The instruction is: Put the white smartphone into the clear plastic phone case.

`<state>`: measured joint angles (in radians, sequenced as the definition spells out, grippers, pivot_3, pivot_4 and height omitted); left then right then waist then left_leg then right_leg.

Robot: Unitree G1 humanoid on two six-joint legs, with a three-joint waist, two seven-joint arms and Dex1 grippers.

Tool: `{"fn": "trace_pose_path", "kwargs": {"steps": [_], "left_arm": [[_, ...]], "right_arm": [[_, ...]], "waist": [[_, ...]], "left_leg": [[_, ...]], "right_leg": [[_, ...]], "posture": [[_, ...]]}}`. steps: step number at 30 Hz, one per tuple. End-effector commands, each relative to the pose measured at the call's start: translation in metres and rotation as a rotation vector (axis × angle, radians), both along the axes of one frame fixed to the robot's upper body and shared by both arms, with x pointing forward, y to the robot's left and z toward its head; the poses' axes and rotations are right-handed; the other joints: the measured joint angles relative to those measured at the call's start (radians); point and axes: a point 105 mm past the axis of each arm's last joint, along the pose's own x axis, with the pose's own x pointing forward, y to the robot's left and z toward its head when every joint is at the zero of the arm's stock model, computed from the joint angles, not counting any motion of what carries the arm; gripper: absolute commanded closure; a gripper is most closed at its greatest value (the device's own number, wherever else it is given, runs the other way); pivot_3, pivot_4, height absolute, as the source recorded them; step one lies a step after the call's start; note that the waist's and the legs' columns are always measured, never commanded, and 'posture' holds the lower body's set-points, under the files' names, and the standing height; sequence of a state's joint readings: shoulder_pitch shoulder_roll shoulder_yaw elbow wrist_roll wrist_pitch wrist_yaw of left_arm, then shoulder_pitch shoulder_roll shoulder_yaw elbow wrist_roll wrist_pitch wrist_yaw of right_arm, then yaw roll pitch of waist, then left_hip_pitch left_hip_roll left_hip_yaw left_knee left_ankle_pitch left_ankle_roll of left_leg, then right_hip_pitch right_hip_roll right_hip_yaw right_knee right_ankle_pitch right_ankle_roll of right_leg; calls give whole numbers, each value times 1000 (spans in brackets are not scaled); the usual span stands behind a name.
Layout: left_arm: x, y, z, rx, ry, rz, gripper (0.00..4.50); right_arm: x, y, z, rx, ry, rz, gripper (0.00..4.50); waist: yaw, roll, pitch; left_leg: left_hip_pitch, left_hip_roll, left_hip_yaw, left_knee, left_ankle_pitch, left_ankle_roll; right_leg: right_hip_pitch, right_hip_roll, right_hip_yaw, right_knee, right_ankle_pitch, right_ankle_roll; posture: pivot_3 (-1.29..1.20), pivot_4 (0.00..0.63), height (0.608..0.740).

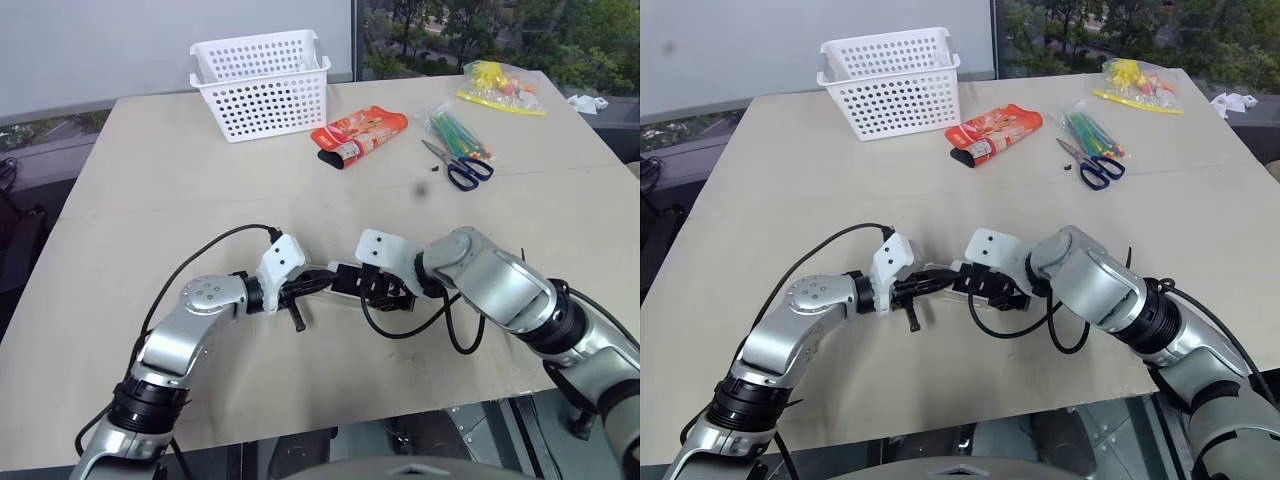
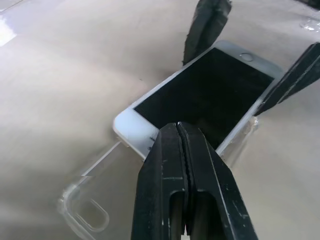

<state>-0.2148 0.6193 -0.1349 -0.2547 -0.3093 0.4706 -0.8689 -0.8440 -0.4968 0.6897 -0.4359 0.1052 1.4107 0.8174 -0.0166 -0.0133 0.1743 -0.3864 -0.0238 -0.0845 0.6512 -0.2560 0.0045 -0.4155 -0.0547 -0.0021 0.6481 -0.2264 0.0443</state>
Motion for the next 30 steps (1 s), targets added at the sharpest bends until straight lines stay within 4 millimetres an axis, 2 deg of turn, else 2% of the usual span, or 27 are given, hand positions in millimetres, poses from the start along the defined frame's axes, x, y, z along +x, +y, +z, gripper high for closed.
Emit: {"fn": "trace_pose_path", "kwargs": {"steps": [1,9,20,25,30], "left_arm": [[-3,-4,-5,18,1,-24,4500],[-5,-3,-24,89,47,-23,4500],[-8,-9,-29,91,65,-35,4500],[-10,-11,-32,96,75,-42,4500],[-11,-11,-36,105,84,-42,4500]], "right_arm": [[-3,4,8,-2,-51,45,1568],[-6,2,8,-44,-80,73,1568],[-17,2,8,-107,-98,159,1568],[-14,2,6,-120,-110,153,1568],[-9,11,9,-100,-143,167,1568]], "waist": [[1,0,0],[2,0,0],[1,0,-1],[1,0,-1],[-2,0,-1]], "left_leg": [[0,0,0,0,0,0],[0,0,0,0,0,0],[1,0,-1,0,0,0],[2,0,0,1,0,0],[3,0,0,1,0,0]], "right_leg": [[0,0,0,0,0,0],[0,0,0,0,0,0],[1,0,-1,0,0,0],[2,0,0,0,0,0],[2,0,0,1,0,0]], "posture": [[0,150,740],[0,150,740],[0,150,740],[0,150,740],[0,150,740]]}}
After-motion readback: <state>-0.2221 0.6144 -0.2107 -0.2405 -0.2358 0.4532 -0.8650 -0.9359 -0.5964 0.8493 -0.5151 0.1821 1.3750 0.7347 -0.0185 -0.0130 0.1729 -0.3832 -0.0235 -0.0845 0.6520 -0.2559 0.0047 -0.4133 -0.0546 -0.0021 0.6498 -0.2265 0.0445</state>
